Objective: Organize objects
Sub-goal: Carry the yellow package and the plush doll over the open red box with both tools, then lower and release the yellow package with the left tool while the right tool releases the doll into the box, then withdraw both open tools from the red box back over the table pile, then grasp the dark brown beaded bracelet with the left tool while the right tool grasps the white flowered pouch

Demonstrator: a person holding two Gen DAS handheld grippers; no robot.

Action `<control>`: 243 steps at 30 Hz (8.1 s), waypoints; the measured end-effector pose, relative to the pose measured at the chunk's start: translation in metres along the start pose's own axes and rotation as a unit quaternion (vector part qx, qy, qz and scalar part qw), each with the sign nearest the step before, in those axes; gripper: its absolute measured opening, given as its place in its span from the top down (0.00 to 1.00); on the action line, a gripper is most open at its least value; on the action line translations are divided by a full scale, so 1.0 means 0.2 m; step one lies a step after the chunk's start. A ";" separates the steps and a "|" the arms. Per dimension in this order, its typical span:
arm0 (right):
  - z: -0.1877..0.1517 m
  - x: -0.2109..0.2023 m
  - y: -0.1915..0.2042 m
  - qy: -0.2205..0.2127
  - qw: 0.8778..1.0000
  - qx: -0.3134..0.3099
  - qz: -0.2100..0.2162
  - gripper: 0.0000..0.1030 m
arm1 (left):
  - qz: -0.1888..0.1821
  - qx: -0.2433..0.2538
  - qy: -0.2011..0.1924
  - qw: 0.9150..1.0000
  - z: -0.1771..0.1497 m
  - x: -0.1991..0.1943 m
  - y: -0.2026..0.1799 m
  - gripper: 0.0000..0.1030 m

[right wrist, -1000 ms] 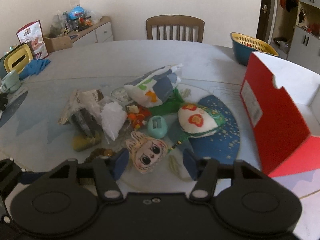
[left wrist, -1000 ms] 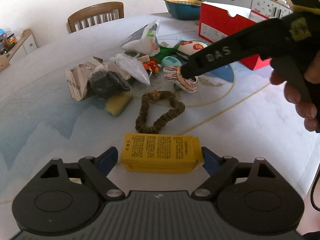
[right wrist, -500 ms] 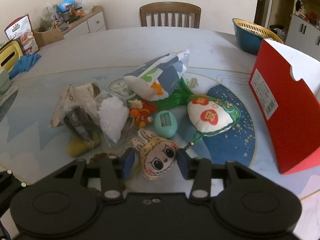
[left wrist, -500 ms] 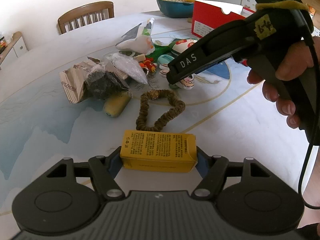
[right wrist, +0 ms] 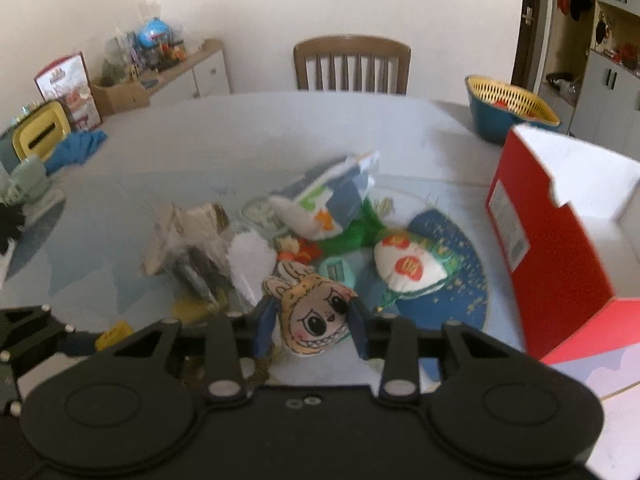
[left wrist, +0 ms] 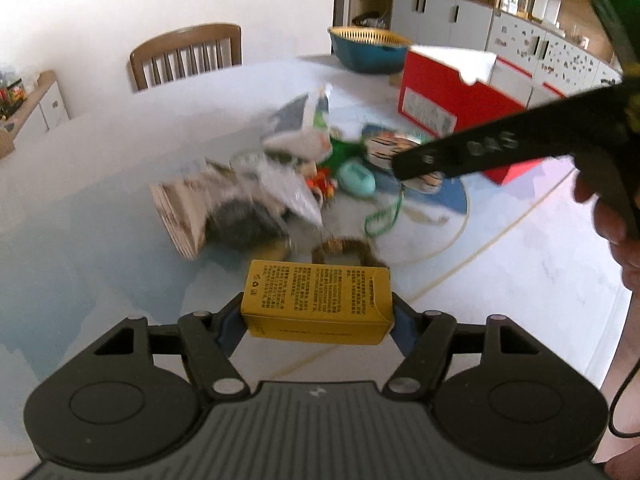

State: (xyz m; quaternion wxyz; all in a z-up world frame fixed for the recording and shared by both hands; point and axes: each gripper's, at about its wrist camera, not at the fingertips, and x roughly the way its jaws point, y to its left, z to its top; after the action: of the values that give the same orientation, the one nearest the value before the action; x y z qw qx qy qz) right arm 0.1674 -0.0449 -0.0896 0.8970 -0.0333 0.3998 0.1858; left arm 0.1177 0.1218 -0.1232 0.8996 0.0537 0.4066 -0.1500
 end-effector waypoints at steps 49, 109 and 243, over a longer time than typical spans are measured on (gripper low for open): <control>0.15 -0.40 -1.43 -0.021 0.999 -0.005 -0.041 0.64 | -0.046 0.046 -0.038 0.997 1.29 0.55 -1.12 0.31; 0.18 -0.22 -1.70 0.077 0.997 -0.025 -0.006 0.55 | -0.059 0.055 0.032 0.996 1.37 0.82 -1.26 0.33; 0.07 0.29 -0.39 0.053 0.996 -0.066 -0.006 0.42 | 0.004 0.005 0.037 0.999 0.08 0.32 -0.21 0.87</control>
State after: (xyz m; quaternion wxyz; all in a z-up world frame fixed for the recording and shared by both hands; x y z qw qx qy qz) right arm 0.2403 -0.0961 -0.1297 0.8714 -0.1046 0.4335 0.2044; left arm 0.1562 0.0649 -0.1604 0.8843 0.0653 0.4386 -0.1461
